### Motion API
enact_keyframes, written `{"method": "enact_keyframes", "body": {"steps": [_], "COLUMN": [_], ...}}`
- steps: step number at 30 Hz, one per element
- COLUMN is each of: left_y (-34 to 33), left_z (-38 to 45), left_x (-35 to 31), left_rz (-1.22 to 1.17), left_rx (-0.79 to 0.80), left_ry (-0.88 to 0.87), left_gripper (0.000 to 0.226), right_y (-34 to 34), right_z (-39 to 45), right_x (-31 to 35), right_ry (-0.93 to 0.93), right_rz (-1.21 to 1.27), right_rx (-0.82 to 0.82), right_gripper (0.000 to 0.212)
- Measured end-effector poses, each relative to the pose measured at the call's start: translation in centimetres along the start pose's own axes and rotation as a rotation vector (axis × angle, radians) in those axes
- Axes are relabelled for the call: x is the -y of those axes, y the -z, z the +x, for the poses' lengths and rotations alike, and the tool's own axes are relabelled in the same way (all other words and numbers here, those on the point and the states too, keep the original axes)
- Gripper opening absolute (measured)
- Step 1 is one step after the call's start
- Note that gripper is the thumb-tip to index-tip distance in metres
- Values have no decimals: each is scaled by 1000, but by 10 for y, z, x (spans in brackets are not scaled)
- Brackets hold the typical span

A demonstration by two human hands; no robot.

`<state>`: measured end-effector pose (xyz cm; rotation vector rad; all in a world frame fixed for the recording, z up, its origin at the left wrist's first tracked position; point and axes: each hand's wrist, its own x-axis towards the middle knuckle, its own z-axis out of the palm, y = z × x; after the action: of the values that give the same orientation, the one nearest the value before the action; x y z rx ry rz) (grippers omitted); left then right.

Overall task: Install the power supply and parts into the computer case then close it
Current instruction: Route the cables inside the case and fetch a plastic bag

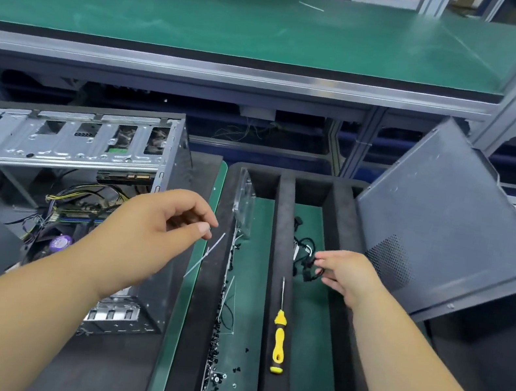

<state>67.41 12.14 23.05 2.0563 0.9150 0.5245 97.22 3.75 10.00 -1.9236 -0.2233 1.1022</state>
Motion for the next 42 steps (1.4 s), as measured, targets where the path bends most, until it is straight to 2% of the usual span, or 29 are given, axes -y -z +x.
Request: {"method": "enact_keyframes", "body": {"steps": [4, 11, 18, 25, 28, 32, 36, 39, 42], "left_y": [-14, -38, -49, -48, -48, -51, -57, -62, -66], "left_z": [2, 7, 13, 17, 17, 17, 19, 22, 28], "left_x": [-6, -13, -17, -9, -3, 2, 5, 6, 6], "left_rz": [-50, 10, -13, -20, -44, -71, -99, -120, -148], "left_rx": [45, 89, 68, -32, -88, -80, -62, -54, -43], "left_ry": [-17, -16, 85, 215, 271, 324, 356, 373, 390], "left_gripper": [17, 18, 17, 15, 14, 13, 14, 14, 14], "right_y": [20, 40, 44, -16, -46, -69, -68, -60, -50], "right_z": [-18, -59, -102, -118, -110, -96, -82, -73, -55], "right_x": [17, 43, 64, 45, 20, -12, -22, -19, -11], "right_ry": [78, 279, 535, 539, 513, 448, 523, 589, 623], "right_rz": [51, 94, 142, -20, -219, -363, -687, -775, -686], "right_rx": [-5, 27, 174, 220, 201, 305, 383, 354, 215], "right_gripper": [18, 25, 26, 25, 22, 22, 27, 35, 17]}}
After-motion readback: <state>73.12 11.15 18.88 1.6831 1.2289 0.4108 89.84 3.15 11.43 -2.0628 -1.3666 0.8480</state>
